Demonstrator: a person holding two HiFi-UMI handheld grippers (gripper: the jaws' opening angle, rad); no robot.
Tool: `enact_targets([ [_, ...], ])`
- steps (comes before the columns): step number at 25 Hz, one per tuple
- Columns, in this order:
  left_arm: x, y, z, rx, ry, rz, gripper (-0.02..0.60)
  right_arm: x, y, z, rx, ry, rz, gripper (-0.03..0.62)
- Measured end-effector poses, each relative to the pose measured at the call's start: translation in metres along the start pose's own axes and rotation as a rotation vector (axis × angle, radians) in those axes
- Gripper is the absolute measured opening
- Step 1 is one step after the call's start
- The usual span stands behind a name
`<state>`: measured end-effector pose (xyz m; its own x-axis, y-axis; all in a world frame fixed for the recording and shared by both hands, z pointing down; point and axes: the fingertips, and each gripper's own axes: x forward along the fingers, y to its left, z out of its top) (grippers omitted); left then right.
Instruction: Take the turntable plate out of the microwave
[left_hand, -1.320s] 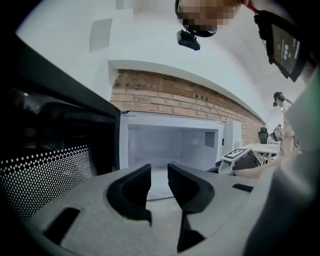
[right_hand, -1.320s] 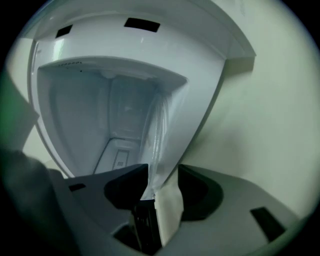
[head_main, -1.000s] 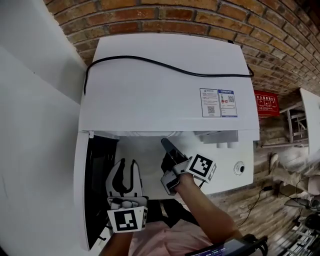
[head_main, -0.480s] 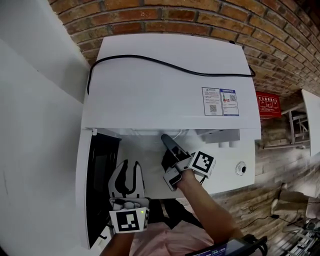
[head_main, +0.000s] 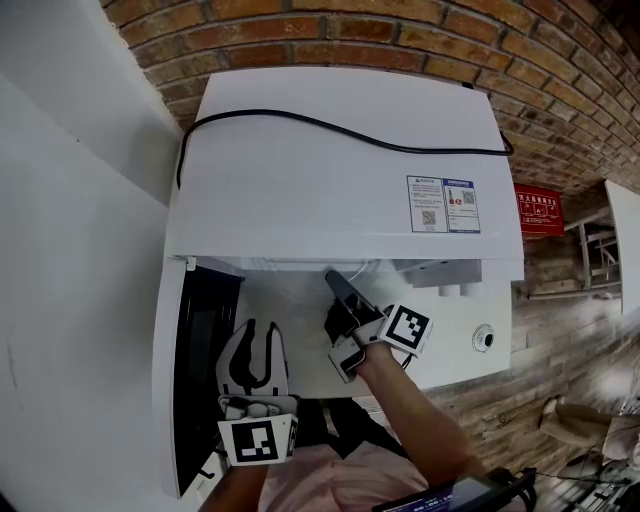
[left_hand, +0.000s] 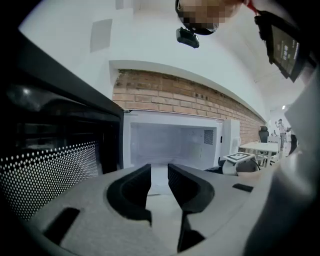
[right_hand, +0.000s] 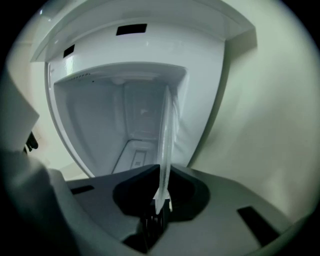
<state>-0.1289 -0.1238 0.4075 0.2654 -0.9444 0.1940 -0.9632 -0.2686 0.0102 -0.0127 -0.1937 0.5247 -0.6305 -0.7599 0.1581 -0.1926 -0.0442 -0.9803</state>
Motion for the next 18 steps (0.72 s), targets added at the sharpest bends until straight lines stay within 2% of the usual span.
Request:
enact_targets([
  [8,0.0,-0.001,0.0,0.002,-0.003,0.001,0.095,-0.013,-0.001,-0.006,0.006,0.013,0.018,0.041],
  [11,-0.001,-0.003,0.0,0.005,-0.001,-0.001,0.097,-0.014,0.001,-0.006,0.016,0.011,0.063,0.048],
  [14,-0.001,-0.004,0.0,0.008,0.001,-0.002,0.097,-0.009,0.008,0.0,0.057,0.007,0.146,0.151],
  [15,-0.002,-0.004,0.0,0.01,0.002,-0.001,0.097,-0.006,0.011,0.002,0.068,0.007,0.165,0.166],
  [18,-0.004,-0.003,-0.001,0.013,0.007,0.003,0.097,-0.002,0.012,0.006,0.051,0.012,0.17,0.154],
])
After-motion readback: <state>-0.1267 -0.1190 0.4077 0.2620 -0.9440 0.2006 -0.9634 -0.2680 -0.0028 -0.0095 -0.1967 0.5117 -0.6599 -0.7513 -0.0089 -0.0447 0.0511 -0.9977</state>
